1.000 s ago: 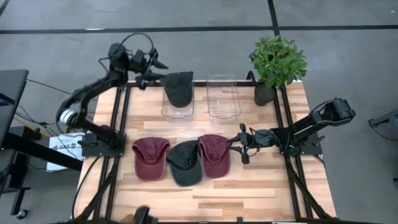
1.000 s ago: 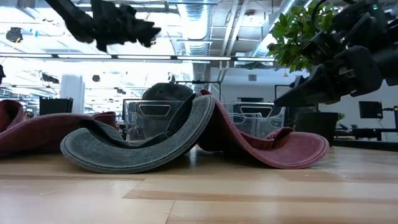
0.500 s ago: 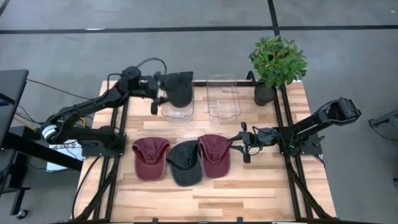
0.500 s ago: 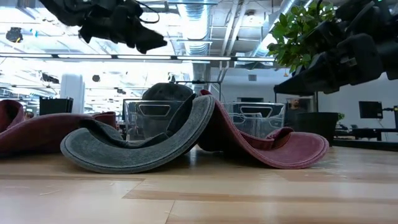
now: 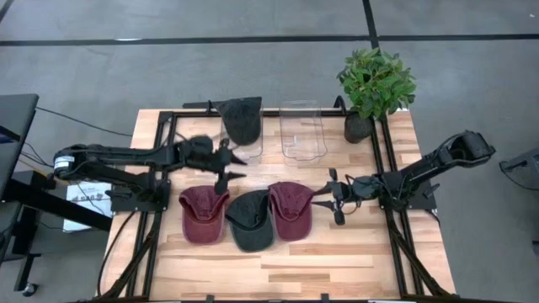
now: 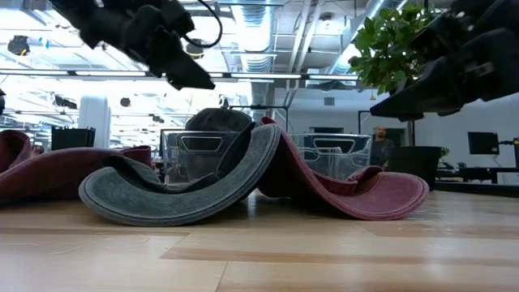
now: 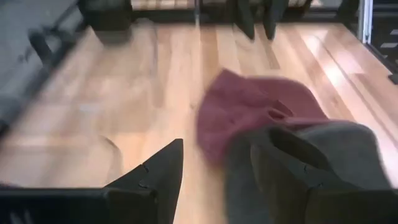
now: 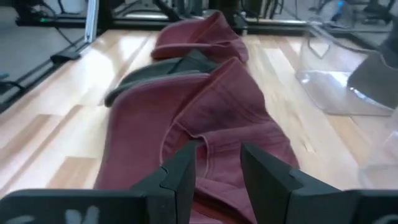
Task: Pick & Place hat
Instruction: Put the black cap into the left transparent bin
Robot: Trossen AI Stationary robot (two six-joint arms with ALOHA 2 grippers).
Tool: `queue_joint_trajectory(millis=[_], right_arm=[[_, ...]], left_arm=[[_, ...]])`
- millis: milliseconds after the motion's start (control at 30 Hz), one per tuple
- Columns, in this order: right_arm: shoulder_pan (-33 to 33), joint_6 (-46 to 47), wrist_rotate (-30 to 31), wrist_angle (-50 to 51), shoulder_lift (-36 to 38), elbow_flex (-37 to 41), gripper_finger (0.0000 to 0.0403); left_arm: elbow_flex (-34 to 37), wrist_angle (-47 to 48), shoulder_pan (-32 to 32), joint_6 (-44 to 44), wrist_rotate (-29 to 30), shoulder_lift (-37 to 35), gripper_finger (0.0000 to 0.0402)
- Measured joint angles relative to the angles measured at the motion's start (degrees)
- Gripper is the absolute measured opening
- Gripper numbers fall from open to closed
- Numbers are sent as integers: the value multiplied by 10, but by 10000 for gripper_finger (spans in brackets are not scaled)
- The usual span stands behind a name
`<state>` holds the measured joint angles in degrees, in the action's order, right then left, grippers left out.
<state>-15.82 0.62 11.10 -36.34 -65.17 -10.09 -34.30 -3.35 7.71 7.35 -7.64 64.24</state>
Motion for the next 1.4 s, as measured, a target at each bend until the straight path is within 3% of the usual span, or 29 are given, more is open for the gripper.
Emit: queue_joint_trajectory(millis=[300,700,1033,1400], right_arm=[[-129,70,183,2,0,-6,118],[-266,189,316,105,-2,-45,118],[-303,401,332,226,-19,-45,118],[-298,637,323,224,-125,-45,118]], left_arm=[[42,-10,-192,-184,226,-1,186],[45,-20,-399,-348,466,5,186],[45,-53,-429,-359,511,21,186],[45,-104,-429,-362,509,63,186]])
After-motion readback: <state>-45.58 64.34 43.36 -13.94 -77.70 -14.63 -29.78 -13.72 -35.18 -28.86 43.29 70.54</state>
